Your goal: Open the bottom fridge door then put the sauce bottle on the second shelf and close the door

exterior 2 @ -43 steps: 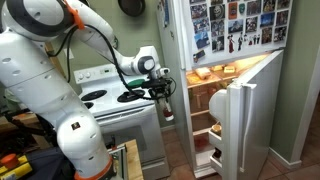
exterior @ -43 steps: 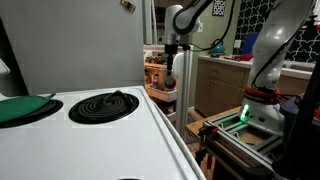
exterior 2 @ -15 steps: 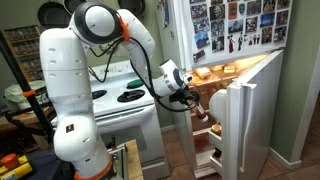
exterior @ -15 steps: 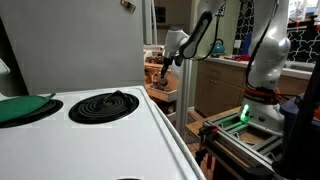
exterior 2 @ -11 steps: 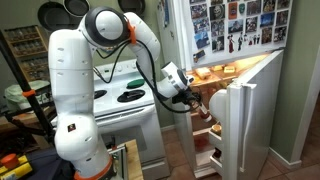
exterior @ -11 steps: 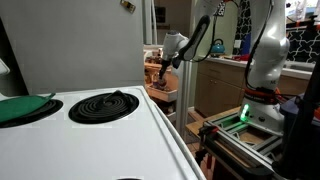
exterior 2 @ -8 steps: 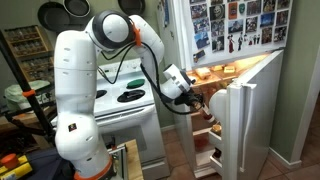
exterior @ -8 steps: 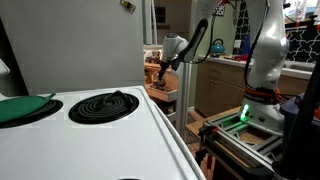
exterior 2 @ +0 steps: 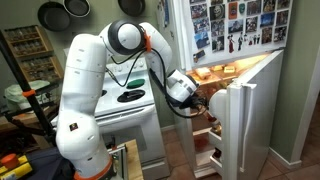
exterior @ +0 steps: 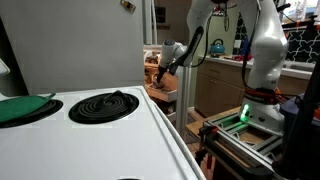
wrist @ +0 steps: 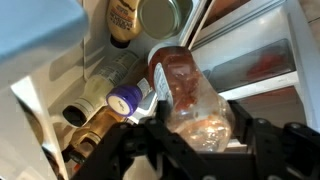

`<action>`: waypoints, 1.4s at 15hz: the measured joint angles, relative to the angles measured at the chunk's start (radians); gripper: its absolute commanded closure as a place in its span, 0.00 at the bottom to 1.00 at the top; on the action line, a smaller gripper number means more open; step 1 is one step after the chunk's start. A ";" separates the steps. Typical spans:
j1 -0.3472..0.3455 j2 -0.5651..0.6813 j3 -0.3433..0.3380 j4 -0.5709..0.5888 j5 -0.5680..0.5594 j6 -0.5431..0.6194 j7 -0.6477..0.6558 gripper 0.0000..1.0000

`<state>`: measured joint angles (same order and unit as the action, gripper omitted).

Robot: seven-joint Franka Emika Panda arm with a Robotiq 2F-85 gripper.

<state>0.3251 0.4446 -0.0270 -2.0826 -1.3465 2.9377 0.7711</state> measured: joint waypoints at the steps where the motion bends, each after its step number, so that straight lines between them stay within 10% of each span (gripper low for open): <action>1: 0.002 0.005 -0.004 0.012 -0.024 0.000 0.024 0.64; 21: -0.036 0.192 -0.047 0.213 -0.138 0.028 0.195 0.64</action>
<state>0.2893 0.6368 -0.0739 -1.8695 -1.4848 2.9654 0.9665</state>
